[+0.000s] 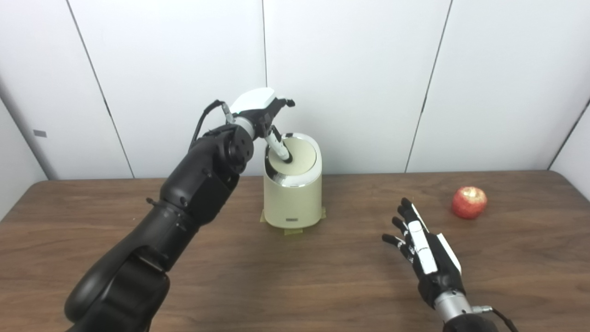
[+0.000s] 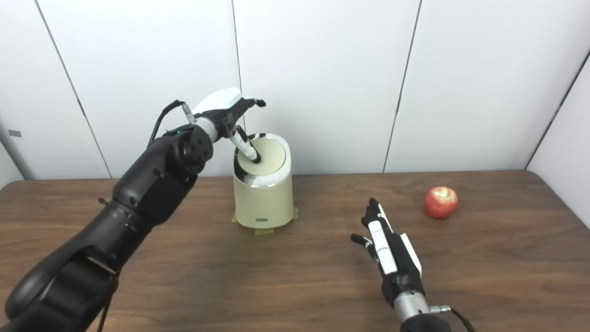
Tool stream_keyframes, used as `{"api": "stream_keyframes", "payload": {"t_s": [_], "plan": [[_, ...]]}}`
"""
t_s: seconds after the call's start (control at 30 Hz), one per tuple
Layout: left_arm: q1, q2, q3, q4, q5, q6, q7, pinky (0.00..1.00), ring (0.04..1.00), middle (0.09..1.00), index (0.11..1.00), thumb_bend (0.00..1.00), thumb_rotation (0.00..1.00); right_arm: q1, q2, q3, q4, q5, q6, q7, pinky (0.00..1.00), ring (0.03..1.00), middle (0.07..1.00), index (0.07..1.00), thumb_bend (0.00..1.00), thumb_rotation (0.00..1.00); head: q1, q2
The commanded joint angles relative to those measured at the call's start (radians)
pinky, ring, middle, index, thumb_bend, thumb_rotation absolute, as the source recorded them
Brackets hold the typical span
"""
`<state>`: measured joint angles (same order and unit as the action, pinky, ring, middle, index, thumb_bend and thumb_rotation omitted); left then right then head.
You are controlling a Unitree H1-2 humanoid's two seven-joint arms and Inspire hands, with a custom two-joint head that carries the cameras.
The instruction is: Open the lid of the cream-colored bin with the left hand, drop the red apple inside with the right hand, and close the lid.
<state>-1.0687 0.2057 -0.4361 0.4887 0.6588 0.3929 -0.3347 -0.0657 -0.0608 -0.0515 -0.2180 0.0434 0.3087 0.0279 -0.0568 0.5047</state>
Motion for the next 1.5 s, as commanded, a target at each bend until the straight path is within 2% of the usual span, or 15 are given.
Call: {"api": "stream_keyframes", "payload": {"t_s": [0.0, 0.23, 0.47, 0.73, 1.03, 1.17, 1.47], "plan": [[-0.101, 0.018, 0.038, -0.060, -0.008, 0.018, -0.002, 0.83, 0.938, 0.953, 0.912, 0.83, 0.00, -0.040, -0.006, -0.007, -0.012, 0.011, -0.043, 0.002, 0.81, 0.965, 1.000, 1.000, 0.57, 0.93, 0.000, 0.001], [-0.123, 0.034, 0.054, -0.107, -0.004, 0.047, -0.046, 0.80, 0.930, 0.953, 0.895, 0.83, 0.00, -0.044, -0.003, -0.006, -0.013, 0.004, -0.033, -0.004, 0.80, 0.954, 0.995, 1.000, 0.58, 0.92, -0.001, 0.001], [-0.120, 0.045, 0.053, -0.109, 0.001, 0.047, -0.060, 0.79, 0.912, 0.938, 0.885, 0.83, 0.00, -0.042, -0.006, -0.009, -0.010, 0.011, -0.039, 0.001, 0.81, 0.964, 1.000, 1.000, 0.56, 0.92, -0.005, 0.004], [-0.107, 0.050, 0.053, -0.102, 0.001, 0.060, -0.059, 0.80, 0.927, 0.939, 0.878, 0.84, 0.00, -0.041, -0.015, -0.011, -0.005, 0.009, -0.043, 0.002, 0.81, 0.959, 1.000, 1.000, 0.58, 0.92, -0.001, 0.006], [-0.098, 0.046, -0.008, -0.057, 0.035, 0.036, -0.047, 0.77, 0.898, 0.913, 0.887, 0.86, 0.00, -0.039, -0.017, -0.006, -0.014, 0.009, -0.038, 0.003, 0.82, 0.961, 1.000, 1.000, 0.58, 0.91, -0.005, 0.011], [-0.085, 0.035, -0.027, -0.025, 0.035, 0.021, -0.030, 0.83, 0.924, 0.928, 0.903, 0.86, 0.00, -0.039, -0.010, -0.006, -0.020, 0.011, -0.031, -0.002, 0.82, 0.956, 1.000, 1.000, 0.56, 0.90, -0.011, 0.015], [-0.050, 0.015, -0.075, 0.073, 0.056, -0.049, 0.015, 0.77, 0.879, 0.917, 0.874, 0.88, 0.00, -0.033, -0.008, 0.005, -0.044, -0.005, -0.022, -0.006, 0.81, 0.956, 0.998, 1.000, 0.57, 0.91, -0.024, 0.020]]}}
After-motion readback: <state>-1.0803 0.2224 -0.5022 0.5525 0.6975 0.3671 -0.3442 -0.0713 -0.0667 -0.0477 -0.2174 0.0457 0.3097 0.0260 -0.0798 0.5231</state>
